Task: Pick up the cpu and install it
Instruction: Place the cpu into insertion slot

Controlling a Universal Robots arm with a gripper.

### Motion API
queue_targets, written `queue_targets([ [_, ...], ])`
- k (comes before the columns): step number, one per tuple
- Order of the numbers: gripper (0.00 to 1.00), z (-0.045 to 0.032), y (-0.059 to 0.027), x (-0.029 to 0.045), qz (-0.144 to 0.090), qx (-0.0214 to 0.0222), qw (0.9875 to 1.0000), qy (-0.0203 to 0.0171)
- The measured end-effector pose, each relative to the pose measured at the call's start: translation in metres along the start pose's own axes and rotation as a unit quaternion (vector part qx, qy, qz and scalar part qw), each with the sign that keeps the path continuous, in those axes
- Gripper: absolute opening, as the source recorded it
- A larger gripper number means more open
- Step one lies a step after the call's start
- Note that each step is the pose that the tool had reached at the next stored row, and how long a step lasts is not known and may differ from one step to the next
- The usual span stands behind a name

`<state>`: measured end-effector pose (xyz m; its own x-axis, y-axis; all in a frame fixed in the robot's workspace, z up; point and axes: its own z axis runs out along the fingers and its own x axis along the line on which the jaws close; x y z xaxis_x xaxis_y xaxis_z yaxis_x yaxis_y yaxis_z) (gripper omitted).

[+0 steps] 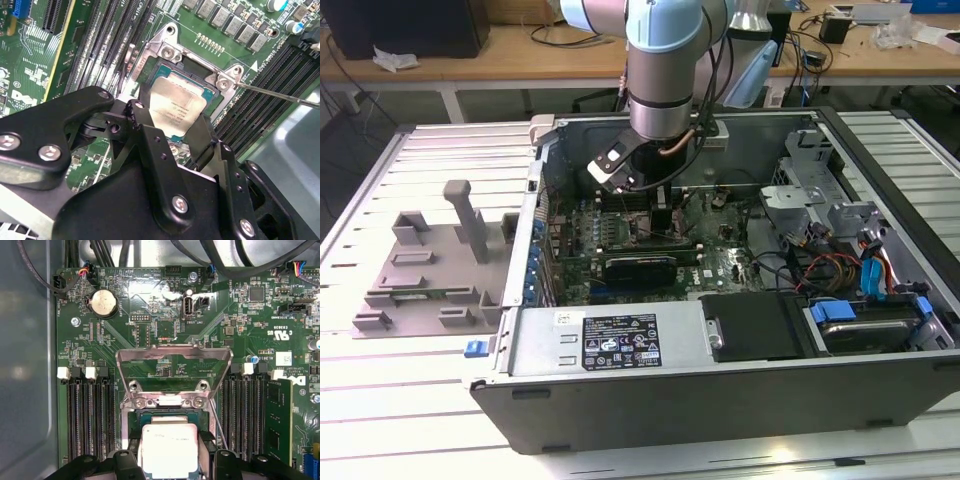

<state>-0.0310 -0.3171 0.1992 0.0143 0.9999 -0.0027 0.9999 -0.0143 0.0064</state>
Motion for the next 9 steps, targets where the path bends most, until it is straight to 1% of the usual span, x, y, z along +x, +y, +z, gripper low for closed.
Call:
queue_targets([
  [3,0.53,0.0002,0.0002,0.0,0.001,0.0,1.0,0.0008],
  [9,0.55,0.0003,0.0003,0.0,0.002,-0.0002,1.0,0.0009],
])
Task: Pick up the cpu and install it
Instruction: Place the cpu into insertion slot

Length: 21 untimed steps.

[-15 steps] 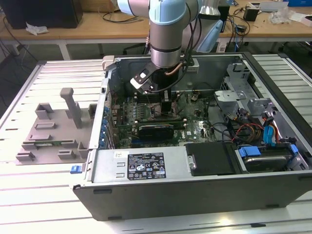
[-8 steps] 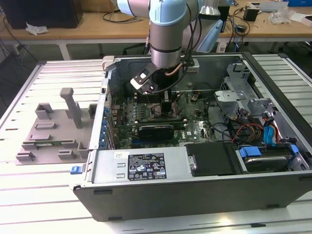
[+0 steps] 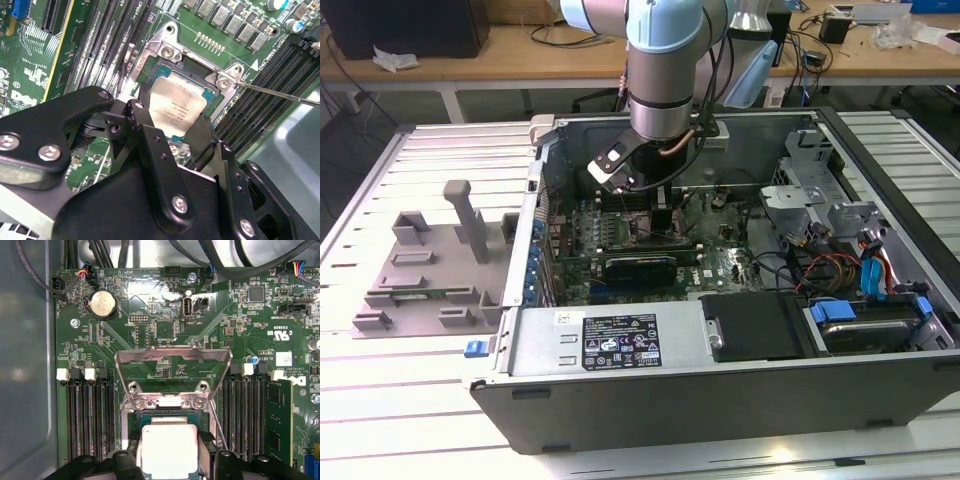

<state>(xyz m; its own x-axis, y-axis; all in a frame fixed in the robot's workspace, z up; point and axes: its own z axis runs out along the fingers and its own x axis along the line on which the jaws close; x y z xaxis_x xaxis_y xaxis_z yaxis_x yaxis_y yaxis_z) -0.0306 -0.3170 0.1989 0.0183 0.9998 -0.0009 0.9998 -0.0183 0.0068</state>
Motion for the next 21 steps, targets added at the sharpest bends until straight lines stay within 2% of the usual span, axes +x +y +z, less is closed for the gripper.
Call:
queue_targets([
  [1,0.55,0.0,0.0,0.0,0.0,0.0001,1.0,0.0001],
  [2,0.61,-0.0001,0.0,0.0,0.0,0.0002,1.0,0.0],
  [5,0.61,-0.0022,-0.0001,0.0,0.0,0.0002,1.0,-0.0001],
  [6,0.61,-0.0042,-0.0001,0.0,0.0,0.0002,1.0,-0.0001],
  [8,0.61,-0.0135,0.0,0.0,0.0,0.0002,1.0,-0.0002],
  [10,0.61,-0.0172,0.0,0.0,0.0,0.0002,1.0,-0.0001],
  [15,0.61,-0.0174,0.0001,0.0,0.0,0.0002,1.0,0.0],
  [16,0.59,-0.0174,0.0001,0.0,0.0,0.0002,1.0,-0.0001],
  [17,0.53,-0.0175,0.0001,0.0,0.0,0.0002,1.0,-0.0001],
  [18,0.53,-0.0175,0.0001,0.0,0.0,0.0002,1.0,-0.0001],
  [20,0.4,-0.0175,0.0001,0.0,0.0,0.0002,1.0,-0.0001],
  [21,0.4,-0.0175,0.0001,0.0,0.0,0.0002,1.0,-0.0001],
])
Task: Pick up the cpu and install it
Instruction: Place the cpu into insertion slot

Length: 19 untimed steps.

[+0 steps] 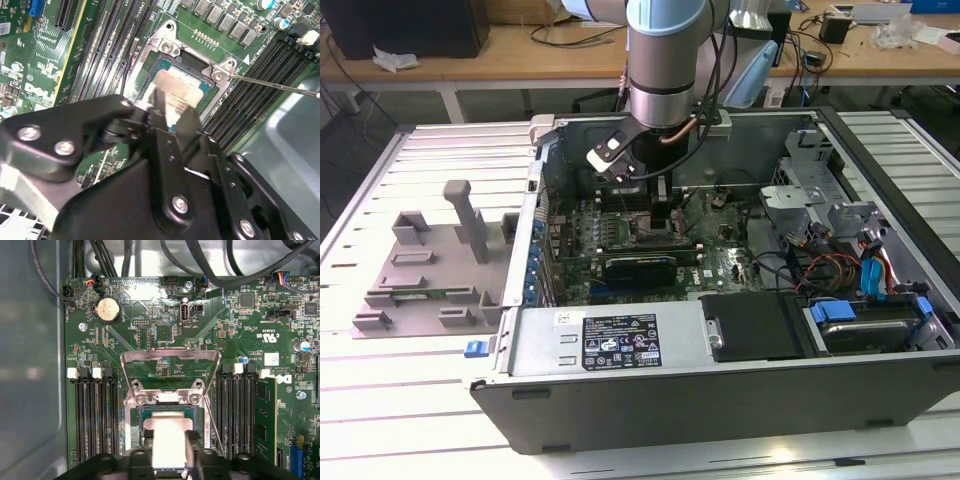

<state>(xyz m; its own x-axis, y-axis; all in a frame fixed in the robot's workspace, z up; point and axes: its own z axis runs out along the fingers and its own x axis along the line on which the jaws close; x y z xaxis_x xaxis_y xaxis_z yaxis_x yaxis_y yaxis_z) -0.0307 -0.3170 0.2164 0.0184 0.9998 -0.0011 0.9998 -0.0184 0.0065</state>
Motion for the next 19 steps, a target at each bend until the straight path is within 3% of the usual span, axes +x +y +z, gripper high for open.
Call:
queue_targets([
  [1,0.35,0.0,0.0,0.0,0.0,0.0,1.0,0.0],
  [3,0.11,-0.0001,0.0,0.0,0.0,0.0,1.0,0.0],
  [8,0.11,-0.0001,0.0,0.0,0.0,0.0,1.0,-0.0001],
  [13,0.11,0.0106,-0.0001,0.0,0.002,0.0,1.0,0.0],
  [19,0.11,0.0135,-0.0002,-0.0002,0.002,0.0003,1.0,-0.0005],
])
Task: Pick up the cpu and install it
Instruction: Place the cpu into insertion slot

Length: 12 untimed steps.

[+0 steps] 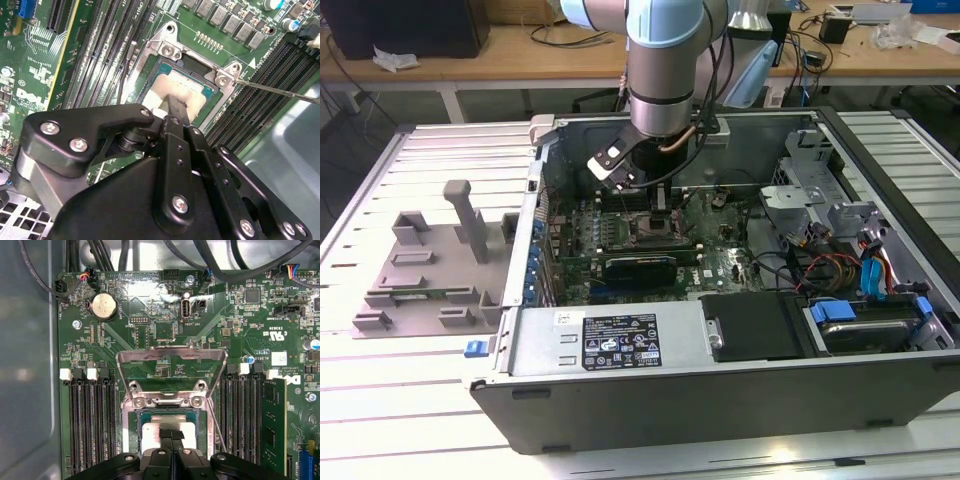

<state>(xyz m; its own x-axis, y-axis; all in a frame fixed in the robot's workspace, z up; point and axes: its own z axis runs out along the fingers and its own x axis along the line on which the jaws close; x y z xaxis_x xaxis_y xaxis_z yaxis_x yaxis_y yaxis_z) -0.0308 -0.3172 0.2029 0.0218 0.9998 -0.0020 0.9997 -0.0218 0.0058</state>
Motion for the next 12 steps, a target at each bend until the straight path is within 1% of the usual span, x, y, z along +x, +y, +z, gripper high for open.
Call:
queue_targets([
  [10,0.11,0.0008,0.0001,0.0002,0.0,-0.0003,1.0,0.0004],
  [12,0.11,-0.0001,0.0001,0.0002,0.0,-0.0005,1.0,0.0007],
])
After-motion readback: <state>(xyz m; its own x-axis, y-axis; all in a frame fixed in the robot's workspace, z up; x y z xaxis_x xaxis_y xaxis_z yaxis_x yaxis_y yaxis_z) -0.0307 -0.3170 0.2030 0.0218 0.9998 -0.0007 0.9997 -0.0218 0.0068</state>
